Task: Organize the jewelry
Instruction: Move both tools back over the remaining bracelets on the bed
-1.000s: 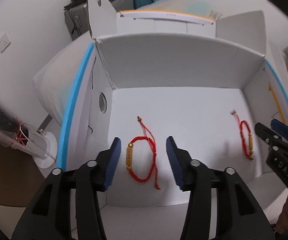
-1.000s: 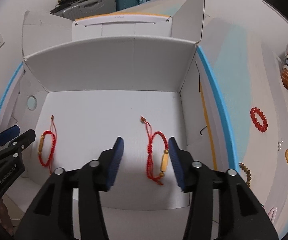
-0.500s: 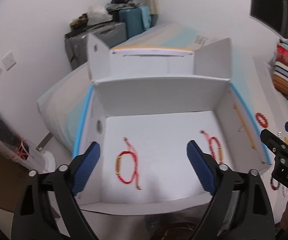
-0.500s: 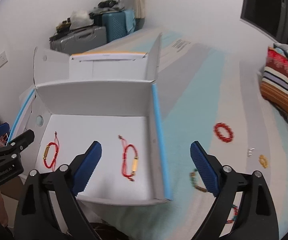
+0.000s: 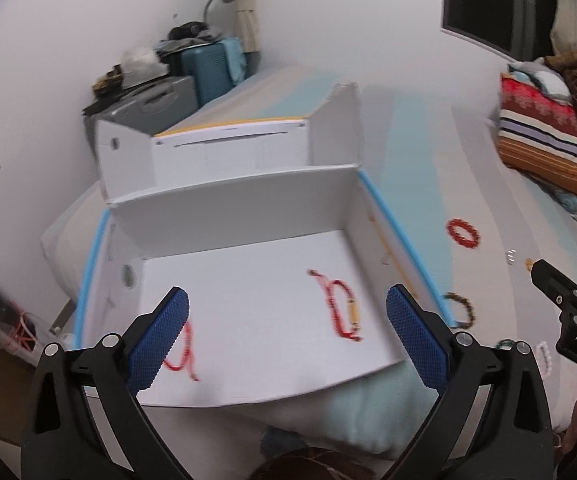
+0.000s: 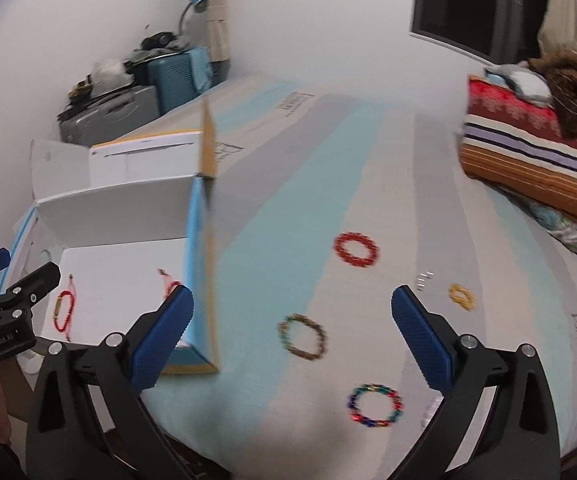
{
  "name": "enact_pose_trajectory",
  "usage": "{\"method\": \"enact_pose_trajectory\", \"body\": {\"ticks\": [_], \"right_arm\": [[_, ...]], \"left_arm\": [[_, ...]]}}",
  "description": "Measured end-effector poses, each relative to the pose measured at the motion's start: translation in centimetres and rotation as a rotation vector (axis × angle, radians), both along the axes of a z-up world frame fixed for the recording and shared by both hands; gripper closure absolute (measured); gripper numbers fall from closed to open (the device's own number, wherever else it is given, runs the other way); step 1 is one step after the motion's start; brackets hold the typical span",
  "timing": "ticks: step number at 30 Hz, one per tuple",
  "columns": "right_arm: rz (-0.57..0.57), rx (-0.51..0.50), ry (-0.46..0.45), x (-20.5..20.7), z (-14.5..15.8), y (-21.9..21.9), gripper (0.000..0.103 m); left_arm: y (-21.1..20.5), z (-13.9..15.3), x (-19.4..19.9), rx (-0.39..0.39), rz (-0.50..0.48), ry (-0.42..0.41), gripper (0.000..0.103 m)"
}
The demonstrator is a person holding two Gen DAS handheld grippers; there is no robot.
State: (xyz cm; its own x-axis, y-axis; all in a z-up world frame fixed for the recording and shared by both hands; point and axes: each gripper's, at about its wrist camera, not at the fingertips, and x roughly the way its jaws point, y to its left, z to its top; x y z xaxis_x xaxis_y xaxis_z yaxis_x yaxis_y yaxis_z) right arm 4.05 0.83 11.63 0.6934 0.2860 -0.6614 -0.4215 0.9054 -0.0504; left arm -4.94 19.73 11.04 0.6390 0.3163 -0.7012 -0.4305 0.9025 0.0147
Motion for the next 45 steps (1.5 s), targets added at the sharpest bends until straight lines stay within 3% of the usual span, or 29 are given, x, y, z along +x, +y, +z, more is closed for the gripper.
{"method": "enact_pose_trajectory", "body": {"ticks": [16, 24, 37, 40, 45], "right_arm": [[-0.206, -0.028, 0.047, 1.4, -2.6, -12.1, 0.008], [-0.285, -0.028, 0.108, 2.4, -5.5, -16.1, 0.008], [-0.338, -0.038, 0.274, 4.8, -13.3, -20.1, 0.008], [-0.333, -0.05, 0.295, 5.2, -14.8, -20.4, 0.008], [-0.323, -0.04, 0.308, 5.2, -16.1, -20.7, 0.008]], "left_arm": [[-10.8, -1.8, 5.0, -0.003, -0.237, 0.006, 0.006], [-15.2, -4.8, 7.8, -0.033, -0.322, 0.036, 0.006], [-18.0, -10.0, 13.0, -0.043, -0.354, 0.11, 0.006], [-18.8, -10.8, 14.0, 0.04, -0.34, 0.106, 0.006], [-19.0, -12.2, 15.5, -0.02, -0.35, 0.103, 0.006]]}}
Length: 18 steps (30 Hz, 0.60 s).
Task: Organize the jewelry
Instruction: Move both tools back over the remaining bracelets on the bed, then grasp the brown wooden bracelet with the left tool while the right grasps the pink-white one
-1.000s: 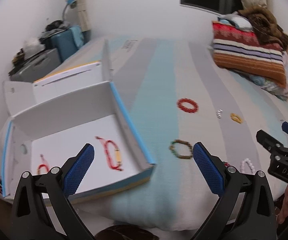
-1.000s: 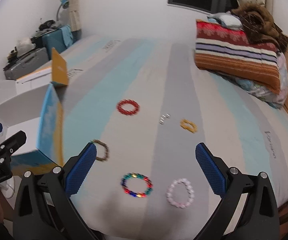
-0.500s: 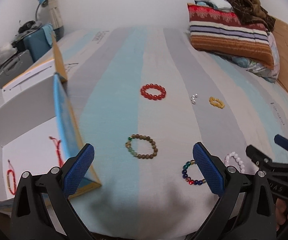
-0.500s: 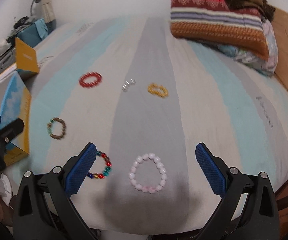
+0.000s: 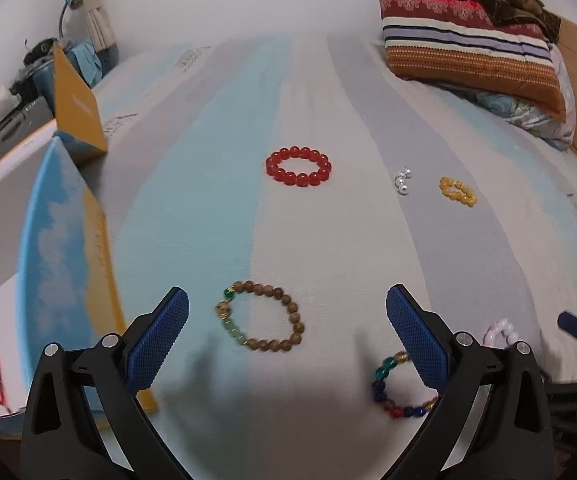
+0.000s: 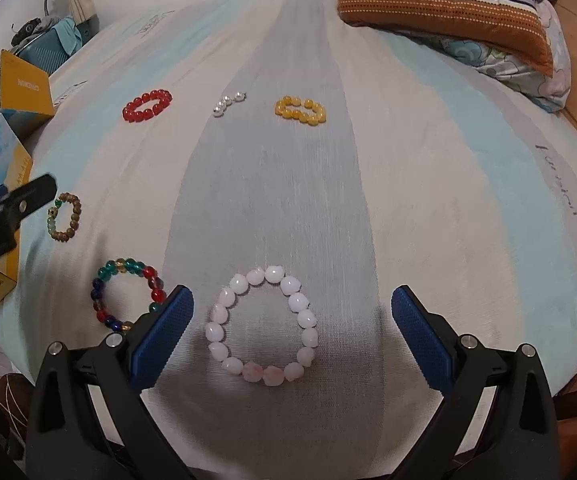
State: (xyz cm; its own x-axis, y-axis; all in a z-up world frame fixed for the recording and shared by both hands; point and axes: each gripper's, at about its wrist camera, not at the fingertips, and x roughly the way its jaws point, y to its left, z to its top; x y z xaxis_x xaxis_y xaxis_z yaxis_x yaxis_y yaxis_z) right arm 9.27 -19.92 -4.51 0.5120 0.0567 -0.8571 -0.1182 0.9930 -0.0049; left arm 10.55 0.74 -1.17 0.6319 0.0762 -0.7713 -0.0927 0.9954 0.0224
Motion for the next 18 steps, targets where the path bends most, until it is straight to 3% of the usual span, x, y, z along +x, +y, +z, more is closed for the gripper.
{"method": "enact_pose_trajectory", "body": {"ticks": [10, 18], "right_arm": [[0.029, 0.007, 0.03, -0.2, -1.7, -0.7, 0.008], [0.012, 0.012, 0.067, 0.3, -2.9, -1.2, 0.025]], "left_arm": [[0.3, -3.3, 2.1, -0.044, 0.013, 0.05, 0.006], [0.0, -5.0, 3.2, -0.043, 0.018, 0.084, 0.006]]}}
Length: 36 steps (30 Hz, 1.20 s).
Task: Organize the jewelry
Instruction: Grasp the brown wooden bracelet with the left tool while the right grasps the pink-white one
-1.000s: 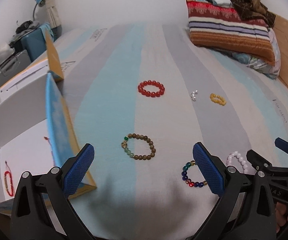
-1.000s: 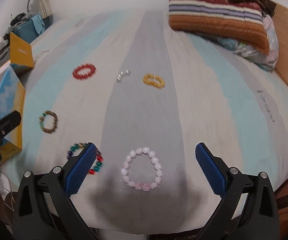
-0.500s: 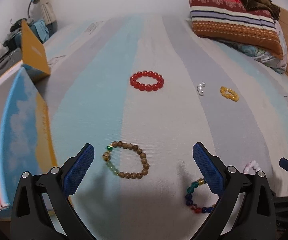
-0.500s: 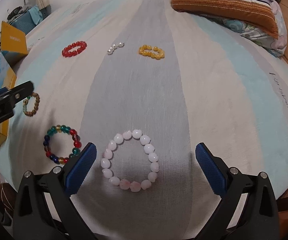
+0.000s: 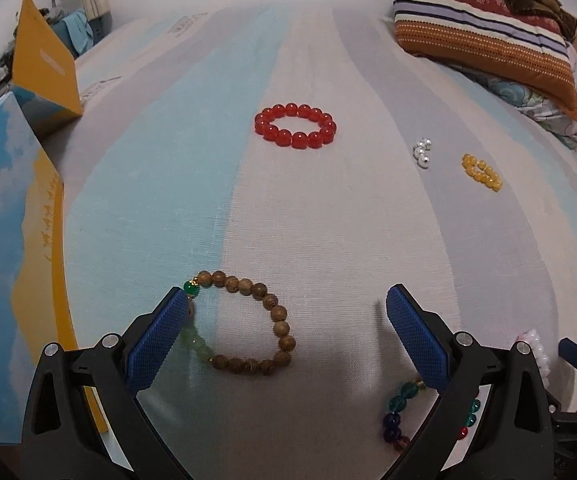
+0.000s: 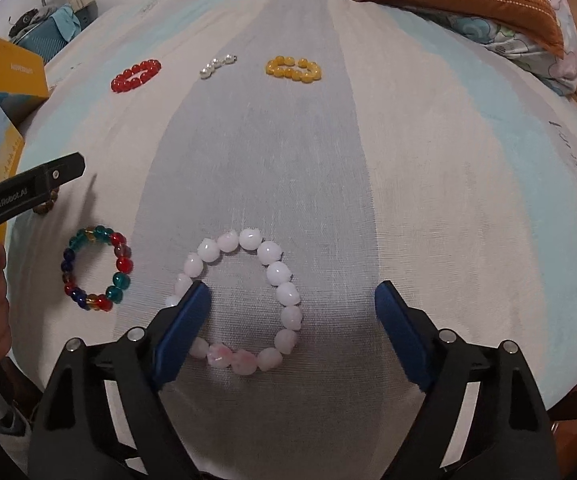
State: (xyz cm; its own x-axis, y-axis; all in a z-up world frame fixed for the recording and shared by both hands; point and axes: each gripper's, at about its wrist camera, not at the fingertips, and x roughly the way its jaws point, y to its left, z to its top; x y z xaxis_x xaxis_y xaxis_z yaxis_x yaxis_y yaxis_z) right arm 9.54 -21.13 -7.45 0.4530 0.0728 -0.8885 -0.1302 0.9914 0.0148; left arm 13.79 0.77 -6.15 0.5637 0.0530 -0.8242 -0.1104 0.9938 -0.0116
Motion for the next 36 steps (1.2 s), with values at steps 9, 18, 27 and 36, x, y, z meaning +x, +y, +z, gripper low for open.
{"method": "enact_pose_trajectory", "body": {"ticks": [9, 18, 27, 36], "right_arm": [[0.014, 0.0, -0.012, -0.1, -0.1, 0.2, 0.049], [0.022, -0.013, -0.022, -0.3, 0.1, 0.4, 0.079], [0.02, -0.005, -0.039, -0.3, 0.1, 0.2, 0.091], [-0.001, 0.072, -0.098, -0.5, 1.5, -0.7, 0.091]], "left_arm": [[0.2, -1.0, 0.6, -0.018, -0.001, 0.045, 0.022], [1.2, -0.8, 0.1, -0.013, 0.031, 0.067, 0.049], [1.6, -0.4, -0.5, -0.054, 0.021, 0.065, 0.095], [1.9, 1.0, -1.1, -0.071, 0.004, 0.034, 0.096]]}}
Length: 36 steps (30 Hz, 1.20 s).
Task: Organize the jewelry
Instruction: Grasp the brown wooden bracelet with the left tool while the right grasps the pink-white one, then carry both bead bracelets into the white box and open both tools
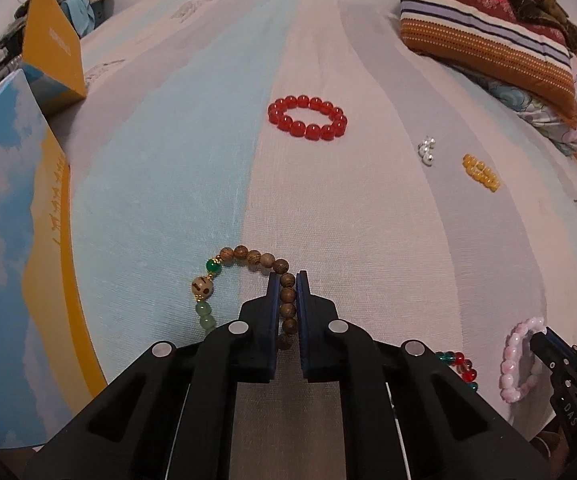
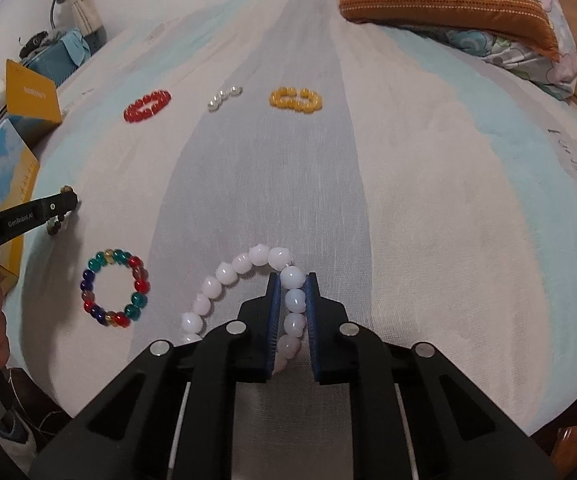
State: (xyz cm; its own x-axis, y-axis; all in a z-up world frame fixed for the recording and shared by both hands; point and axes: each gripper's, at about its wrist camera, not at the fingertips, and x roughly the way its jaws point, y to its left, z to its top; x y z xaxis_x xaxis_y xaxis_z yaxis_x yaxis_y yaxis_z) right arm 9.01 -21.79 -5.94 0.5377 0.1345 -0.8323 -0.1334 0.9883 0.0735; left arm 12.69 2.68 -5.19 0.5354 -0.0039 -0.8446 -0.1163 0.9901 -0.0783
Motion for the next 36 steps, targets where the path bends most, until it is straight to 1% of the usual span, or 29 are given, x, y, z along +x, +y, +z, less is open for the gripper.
{"method": "enact_pose_trajectory", "body": {"ticks": [6, 7, 15, 26, 30, 36], "right_arm": [[-0.003, 0.007, -0.029, -0.2, 0.5, 0.1, 0.091], [-0.004, 0.011, -0.046, -0.3, 0.8, 0.2, 0.091], [-0.019, 0.035, -0.096, -1.0, 2.2, 0.0, 0.091], [-0.022, 0.023, -0.117, -1.4, 2.9, 0.2, 0.091], [-0.027, 0.02, -0.145, -1.7, 3.8, 0.3, 0.091], [-0.037, 0.024, -0.157, -1.8, 5.0, 0.3, 0.091]], "left_arm": [[0.4, 1.2, -0.4, -0.023, 0.006, -0.031, 0.096], [0.4, 1.4, -0.5, -0.026, 0.006, -0.036, 0.096], [0.1, 2.9, -1.4, -0.032, -0.006, -0.079, 0.096], [-0.4, 4.0, -2.1, -0.01, -0.012, -0.111, 0.096], [-0.5, 4.6, -2.4, -0.002, -0.013, -0.123, 0.096], [-0.7, 5.8, -2.9, 0.006, -0.023, -0.12, 0.096]]}}
